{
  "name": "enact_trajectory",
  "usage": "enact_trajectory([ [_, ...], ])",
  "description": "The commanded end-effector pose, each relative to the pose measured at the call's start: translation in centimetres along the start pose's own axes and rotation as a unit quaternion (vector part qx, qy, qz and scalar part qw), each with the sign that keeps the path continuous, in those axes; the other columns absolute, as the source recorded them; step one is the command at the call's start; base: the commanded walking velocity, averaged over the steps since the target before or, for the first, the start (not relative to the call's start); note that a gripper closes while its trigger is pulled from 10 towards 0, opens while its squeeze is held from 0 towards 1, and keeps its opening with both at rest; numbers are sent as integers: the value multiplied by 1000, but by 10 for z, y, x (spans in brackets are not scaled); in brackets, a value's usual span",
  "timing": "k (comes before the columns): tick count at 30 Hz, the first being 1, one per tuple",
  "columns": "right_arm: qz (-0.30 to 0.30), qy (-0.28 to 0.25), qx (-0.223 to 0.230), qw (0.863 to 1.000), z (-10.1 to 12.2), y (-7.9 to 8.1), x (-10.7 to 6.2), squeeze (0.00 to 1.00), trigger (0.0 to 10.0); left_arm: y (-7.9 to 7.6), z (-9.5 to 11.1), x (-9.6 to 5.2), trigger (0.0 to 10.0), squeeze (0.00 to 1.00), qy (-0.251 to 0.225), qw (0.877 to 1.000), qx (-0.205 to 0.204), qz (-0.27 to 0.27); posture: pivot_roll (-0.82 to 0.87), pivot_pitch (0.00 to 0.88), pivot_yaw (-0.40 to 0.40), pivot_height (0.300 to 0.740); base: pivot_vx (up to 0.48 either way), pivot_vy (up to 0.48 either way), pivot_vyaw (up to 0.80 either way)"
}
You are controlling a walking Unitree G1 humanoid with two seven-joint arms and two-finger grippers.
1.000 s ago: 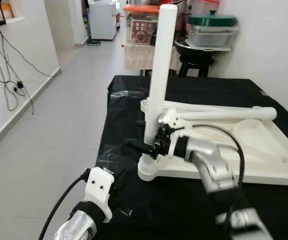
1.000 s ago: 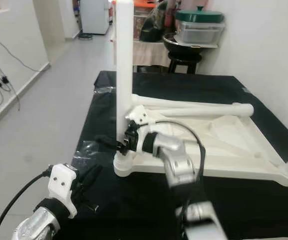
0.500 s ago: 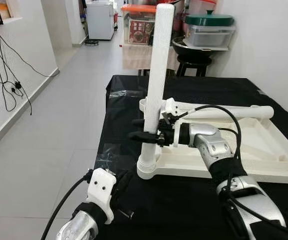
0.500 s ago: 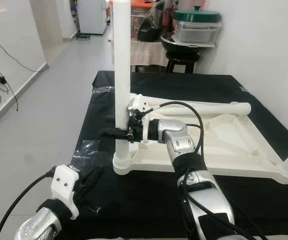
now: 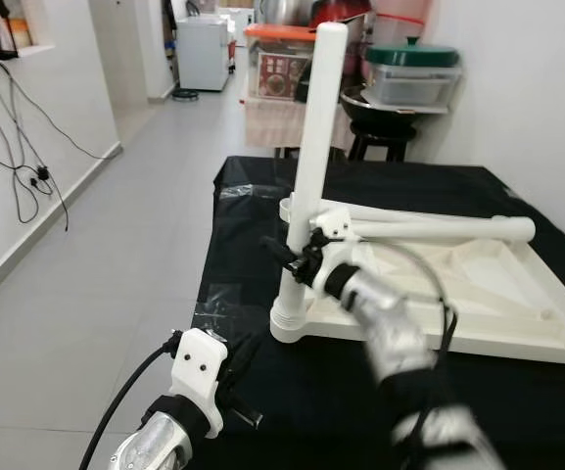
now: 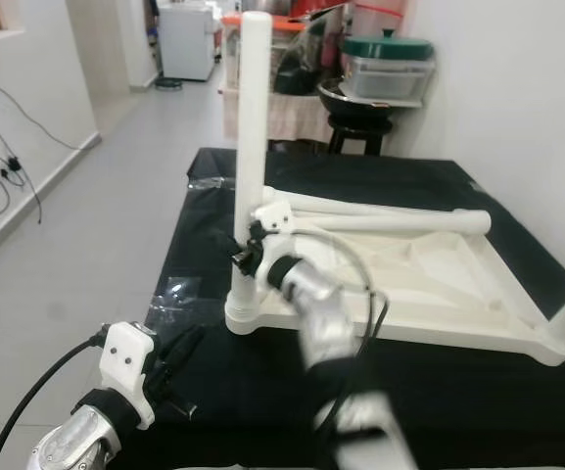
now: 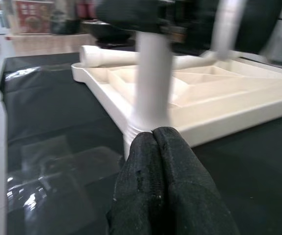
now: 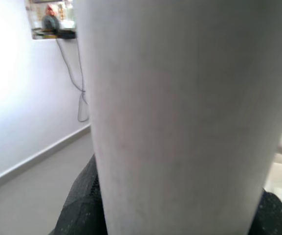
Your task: Building children table
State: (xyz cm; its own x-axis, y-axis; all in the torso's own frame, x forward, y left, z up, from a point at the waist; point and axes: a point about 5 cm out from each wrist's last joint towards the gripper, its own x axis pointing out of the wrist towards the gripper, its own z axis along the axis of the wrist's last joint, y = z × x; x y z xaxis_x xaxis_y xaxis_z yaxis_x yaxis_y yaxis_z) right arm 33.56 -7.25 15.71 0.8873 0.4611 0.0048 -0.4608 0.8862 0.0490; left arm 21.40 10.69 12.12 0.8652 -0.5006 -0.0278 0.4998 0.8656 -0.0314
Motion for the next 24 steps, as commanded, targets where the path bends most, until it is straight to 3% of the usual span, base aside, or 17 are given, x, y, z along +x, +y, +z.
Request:
enact_trajectory([
  [1, 28, 87, 25, 996, -40, 20, -9, 0, 0, 2, -2, 0, 10000, 0, 6, 1000, -6, -3, 54, 0, -71, 740, 0, 0, 0],
  [5, 3, 62, 1, 998, -20, -9, 2, 0, 0, 3, -3, 3, 10000, 0, 5, 1000, -8, -4, 47, 0, -78, 740, 0, 0, 0],
  [7, -4, 67, -1, 998, -21, -11, 3, 0, 0, 3, -3, 3, 10000, 0, 5, 1000, -8, -5, 47, 0, -78, 740, 0, 0, 0],
  [8, -24, 73, -5, 997, -21, -14, 2, 0, 3451, 4, -3, 3, 10000, 0, 4, 1000, -9, -3, 46, 0, -75, 740, 0, 0, 0],
  [9, -24, 73, -5, 997, -21, -14, 2, 0, 3451, 4, -3, 3, 10000, 0, 4, 1000, -9, -3, 46, 0, -75, 740, 0, 0, 0],
  [10, -21, 75, -4, 997, -20, -13, 2, 0, 10000, 4, -3, 4, 10000, 0, 3, 1000, -7, 0, 47, 0, -76, 740, 0, 0, 0],
  [11, -12, 75, -3, 997, -17, -11, 1, 1000, 10000, 4, -3, 4, 10000, 0, 2, 1000, -6, 3, 48, 0, -76, 740, 0, 0, 0],
  [14, 49, 77, -11, 996, -11, -3, 0, 1000, 10000, 3, -3, 5, 10000, 0, 1, 1000, -7, 5, 50, 0, -79, 740, 0, 0, 0],
  [16, 75, 58, -23, 995, -3, -9, 6, 1000, 10000, 3, -3, 5, 10000, 0, 1, 1000, -8, 3, 48, 0, -78, 740, 0, 0, 0],
  [17, 104, 44, -21, 993, 1, -10, 9, 737, 10000, 3, -3, 6, 10000, 0, 1, 1000, -9, 2, 44, 0, -79, 740, 0, 0, 0],
  [19, 124, 35, -20, 991, 4, -11, 11, 737, 10000, 3, -3, 6, 10000, 0, 1, 1000, -10, 1, 44, 0, -79, 740, 0, 0, 0],
  [20, 163, 31, -19, 986, 5, -10, 11, 0, 10000, 3, -3, 6, 10000, 0, 1, 1000, -10, 0, 46, 0, -80, 740, 0, 0, 0],
  [24, 273, 29, -52, 960, 11, -12, 9, 0, 10000, 1, -3, 7, 10000, 0, 0, 1000, -9, -1, 61, 0, -86, 740, 0, 0, 0],
])
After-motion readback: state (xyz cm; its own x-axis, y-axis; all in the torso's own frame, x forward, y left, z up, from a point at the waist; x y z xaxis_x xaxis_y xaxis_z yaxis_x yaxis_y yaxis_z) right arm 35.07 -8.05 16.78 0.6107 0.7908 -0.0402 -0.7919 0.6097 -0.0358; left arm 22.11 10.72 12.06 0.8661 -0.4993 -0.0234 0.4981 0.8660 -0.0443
